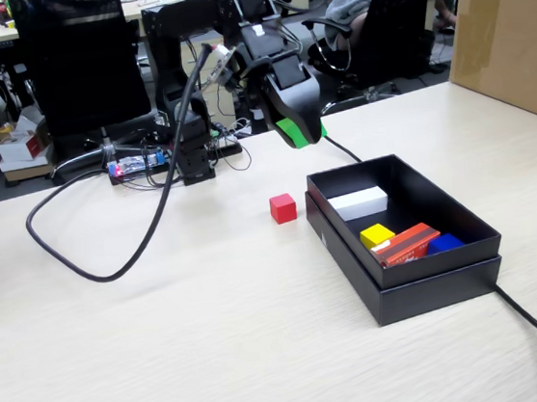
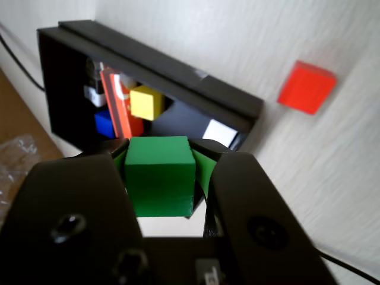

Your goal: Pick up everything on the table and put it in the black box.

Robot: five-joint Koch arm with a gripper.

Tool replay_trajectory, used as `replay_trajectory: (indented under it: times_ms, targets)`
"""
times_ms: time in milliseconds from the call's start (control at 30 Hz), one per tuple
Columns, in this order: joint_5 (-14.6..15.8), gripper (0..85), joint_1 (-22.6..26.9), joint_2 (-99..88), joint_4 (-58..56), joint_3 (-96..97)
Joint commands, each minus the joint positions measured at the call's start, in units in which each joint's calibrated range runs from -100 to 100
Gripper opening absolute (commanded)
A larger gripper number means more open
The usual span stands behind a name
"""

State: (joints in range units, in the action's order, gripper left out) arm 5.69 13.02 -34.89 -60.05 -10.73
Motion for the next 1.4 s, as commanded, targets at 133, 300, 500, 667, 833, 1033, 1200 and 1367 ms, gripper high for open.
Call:
replay_trajectory:
  times_ms: [133, 300, 500, 667, 833, 1033, 1200, 1367]
  targets:
    - [-0.1, 6.0, 1.6, 16.4, 0.0, -16.0]
    - [0.5, 6.0, 2.7, 27.3, 0.0, -22.9]
    - [1.5, 6.5, 3.3, 36.3, 0.0, -23.8]
    - [1.8, 6.8, 3.1, 41.0, 0.4, -23.7]
    - [1.8, 7.4, 2.4, 44.4, 0.7, -22.0]
    - [1.5, 25.7, 2.2, 42.9, 0.7, -21.0]
    - [1.1, 28.9, 2.1, 37.1, 0.7, -19.9]
    - [0.8, 40.0, 1.9, 24.8, 0.2, -16.3]
